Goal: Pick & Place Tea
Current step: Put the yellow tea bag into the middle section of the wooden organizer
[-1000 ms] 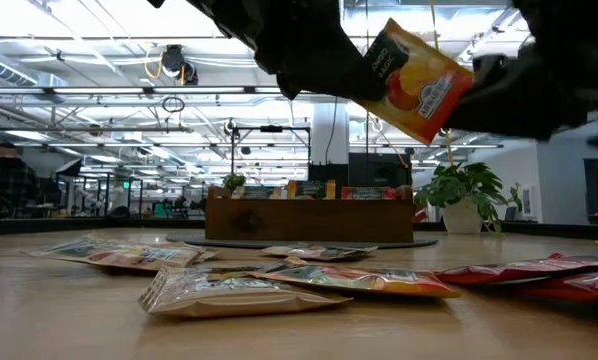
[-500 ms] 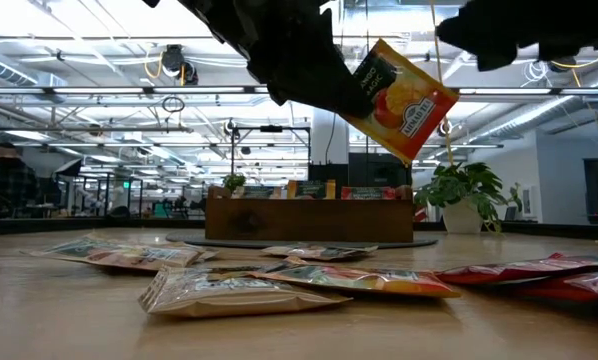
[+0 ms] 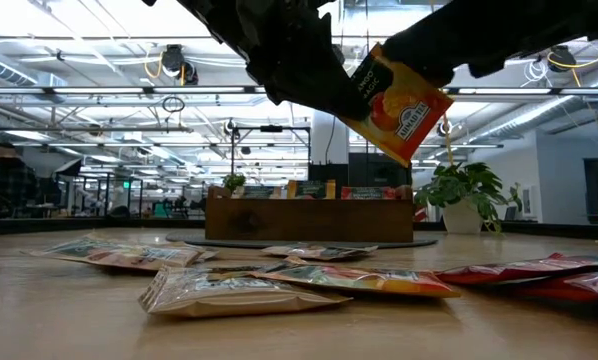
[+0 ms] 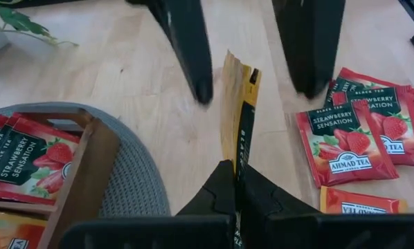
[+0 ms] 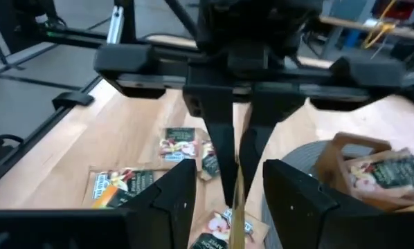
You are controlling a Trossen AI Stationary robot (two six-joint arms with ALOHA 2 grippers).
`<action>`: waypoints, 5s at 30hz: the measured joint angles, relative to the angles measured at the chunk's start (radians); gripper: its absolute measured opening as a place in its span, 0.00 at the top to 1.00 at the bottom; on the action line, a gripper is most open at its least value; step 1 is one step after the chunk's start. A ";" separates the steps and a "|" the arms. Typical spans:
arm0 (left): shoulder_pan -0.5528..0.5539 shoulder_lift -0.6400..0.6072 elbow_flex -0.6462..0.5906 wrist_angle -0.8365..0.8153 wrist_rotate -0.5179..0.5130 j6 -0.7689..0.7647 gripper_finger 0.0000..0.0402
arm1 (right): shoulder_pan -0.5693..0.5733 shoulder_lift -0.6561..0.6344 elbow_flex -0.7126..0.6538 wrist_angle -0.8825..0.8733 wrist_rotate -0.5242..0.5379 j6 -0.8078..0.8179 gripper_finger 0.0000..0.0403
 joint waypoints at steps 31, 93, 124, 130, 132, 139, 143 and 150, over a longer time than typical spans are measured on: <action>-0.026 -0.071 0.001 -0.112 0.000 -0.030 0.80 | -0.043 0.039 0.060 -0.107 -0.100 0.013 1.00; -0.257 -0.304 -0.577 0.609 -0.595 0.197 0.73 | -0.278 0.449 -0.032 0.889 -0.482 -0.232 1.00; -0.026 -0.304 -0.576 0.604 -0.031 0.068 0.97 | -0.228 0.449 -0.006 0.836 -0.379 -0.317 1.00; -0.032 -0.303 -0.577 0.582 -0.058 0.063 0.99 | -0.228 0.449 -0.006 0.791 -0.346 -0.267 1.00; -0.036 -0.303 -0.577 0.572 -0.067 0.058 0.99 | -0.220 0.449 -0.006 0.761 -0.299 -0.229 0.97; -0.050 -0.303 -0.576 0.516 -0.101 0.036 0.99 | -0.190 0.355 -0.007 0.520 -0.124 -0.152 0.72; -0.050 -0.303 -0.576 0.490 -0.112 0.023 1.00 | -0.184 0.239 -0.007 0.327 -0.123 -0.077 0.60; -0.050 -0.303 -0.576 0.484 -0.117 0.027 1.00 | -0.178 0.137 0.049 0.110 -0.149 -0.059 0.57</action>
